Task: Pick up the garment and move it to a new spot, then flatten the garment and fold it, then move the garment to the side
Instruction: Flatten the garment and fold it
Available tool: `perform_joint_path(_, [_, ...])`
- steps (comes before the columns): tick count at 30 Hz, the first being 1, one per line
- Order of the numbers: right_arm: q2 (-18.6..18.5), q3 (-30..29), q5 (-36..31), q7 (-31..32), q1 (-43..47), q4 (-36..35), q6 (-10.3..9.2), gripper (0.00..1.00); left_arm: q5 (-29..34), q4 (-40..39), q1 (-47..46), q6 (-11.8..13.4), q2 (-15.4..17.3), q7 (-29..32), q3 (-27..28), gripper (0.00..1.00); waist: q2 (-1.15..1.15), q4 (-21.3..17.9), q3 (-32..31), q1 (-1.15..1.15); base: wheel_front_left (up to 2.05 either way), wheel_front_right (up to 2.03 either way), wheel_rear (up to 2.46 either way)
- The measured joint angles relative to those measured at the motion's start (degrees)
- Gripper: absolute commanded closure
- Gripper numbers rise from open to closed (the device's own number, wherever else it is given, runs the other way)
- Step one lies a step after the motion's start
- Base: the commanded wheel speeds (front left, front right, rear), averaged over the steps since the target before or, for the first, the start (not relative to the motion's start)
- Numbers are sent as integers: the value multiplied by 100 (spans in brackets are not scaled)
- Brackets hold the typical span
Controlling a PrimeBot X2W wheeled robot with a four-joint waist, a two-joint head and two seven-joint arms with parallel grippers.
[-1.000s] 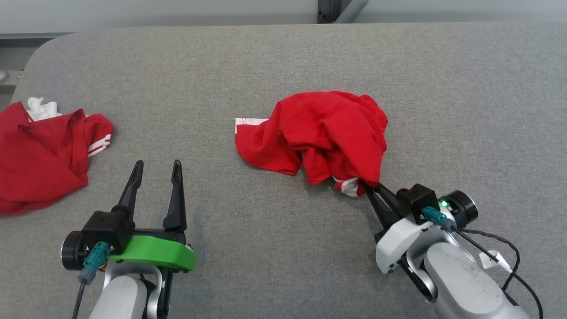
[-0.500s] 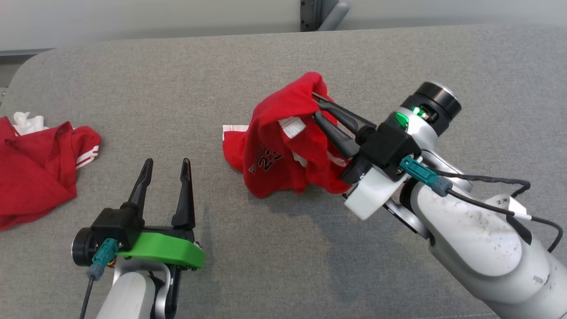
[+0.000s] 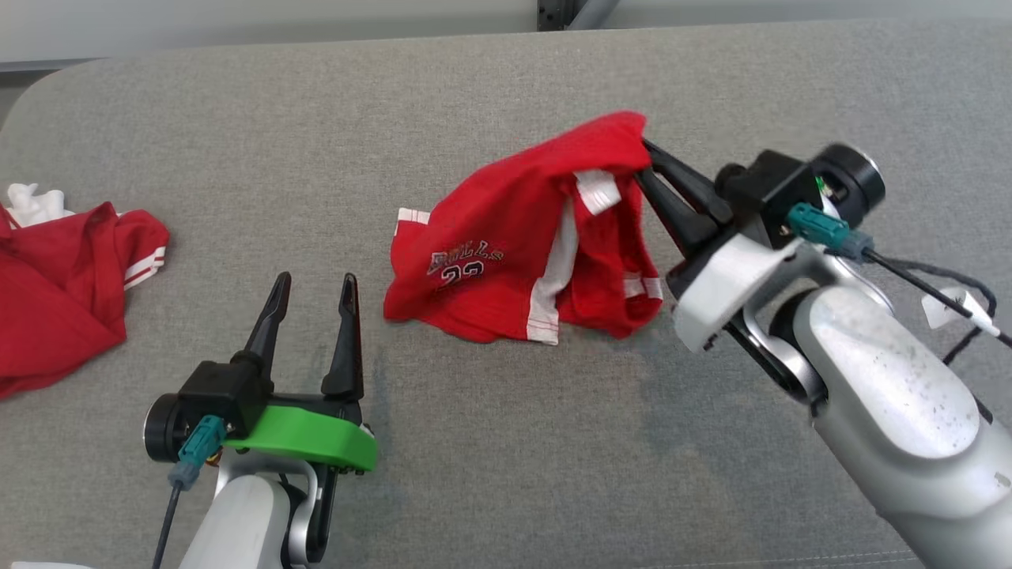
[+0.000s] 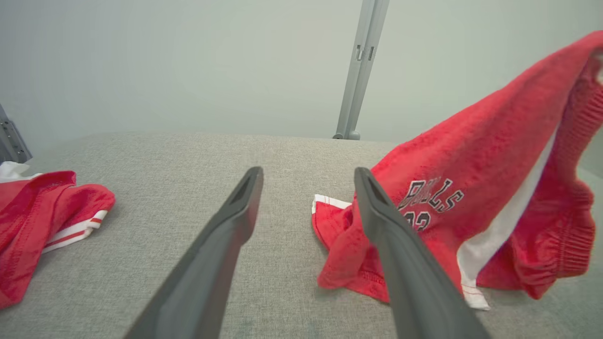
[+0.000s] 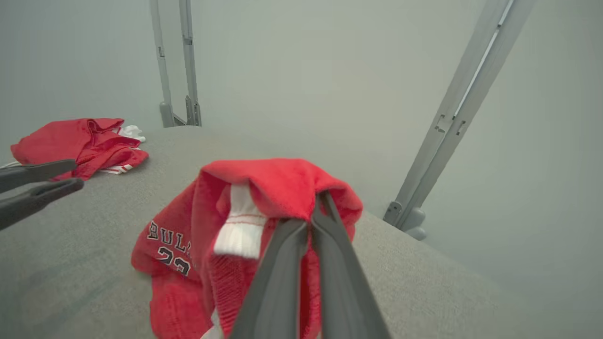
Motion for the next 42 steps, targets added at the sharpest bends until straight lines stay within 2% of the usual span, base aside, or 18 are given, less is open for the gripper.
perform_joint_path(4, [37,-546,158,-105,624,592,0,100,10,36,-60,-43,-10,0,-3,0,0,-53,97,0,0,0,0])
perform_joint_path(5, [108,-869,271,-197,833,896,0,100,27,43,-94,-47,-15,0,-12,0,0,-84,134,0,0,0,0])
perform_joint_path(8, [234,-1282,514,-334,970,1372,-1,100,52,66,-126,-71,-18,0,-35,0,0,-123,186,0,0,0,0])
perform_joint_path(16, [320,-1666,1066,-721,745,2414,0,100,68,129,-248,-123,-23,-1,-77,0,0,-124,293,0,0,0,0])
perform_joint_path(17, [323,-1668,1104,-794,674,2542,0,69,68,137,-254,-130,-24,0,-77,0,0,-117,302,0,0,0,0])
perform_joint_path(18, [318,-1650,1103,-868,627,2655,0,29,68,143,-258,-141,-26,0,-79,0,0,-110,308,0,0,0,0])
perform_joint_path(19, [320,-1626,1105,-948,597,2753,0,0,69,147,-258,-143,-27,-1,-80,0,0,-104,311,0,0,0,0])
perform_joint_path(25, [353,-1500,1206,-1344,725,3108,0,0,69,158,-241,-138,-35,-1,-55,0,0,-109,249,0,0,0,0])
perform_joint_path(32, [390,-1543,1202,-1539,1391,2983,0,0,69,144,-90,-86,7,0,38,0,0,-219,68,0,0,0,0])
perform_joint_path(36, [365,-1756,944,-1568,1724,2603,0,0,69,97,-1,-16,58,-1,105,0,0,-299,-56,0,0,0,0])
perform_joint_path(42, [541,-2331,238,-1574,2136,1369,0,0,67,-22,188,85,180,0,197,0,0,-401,-240,0,0,0,0])
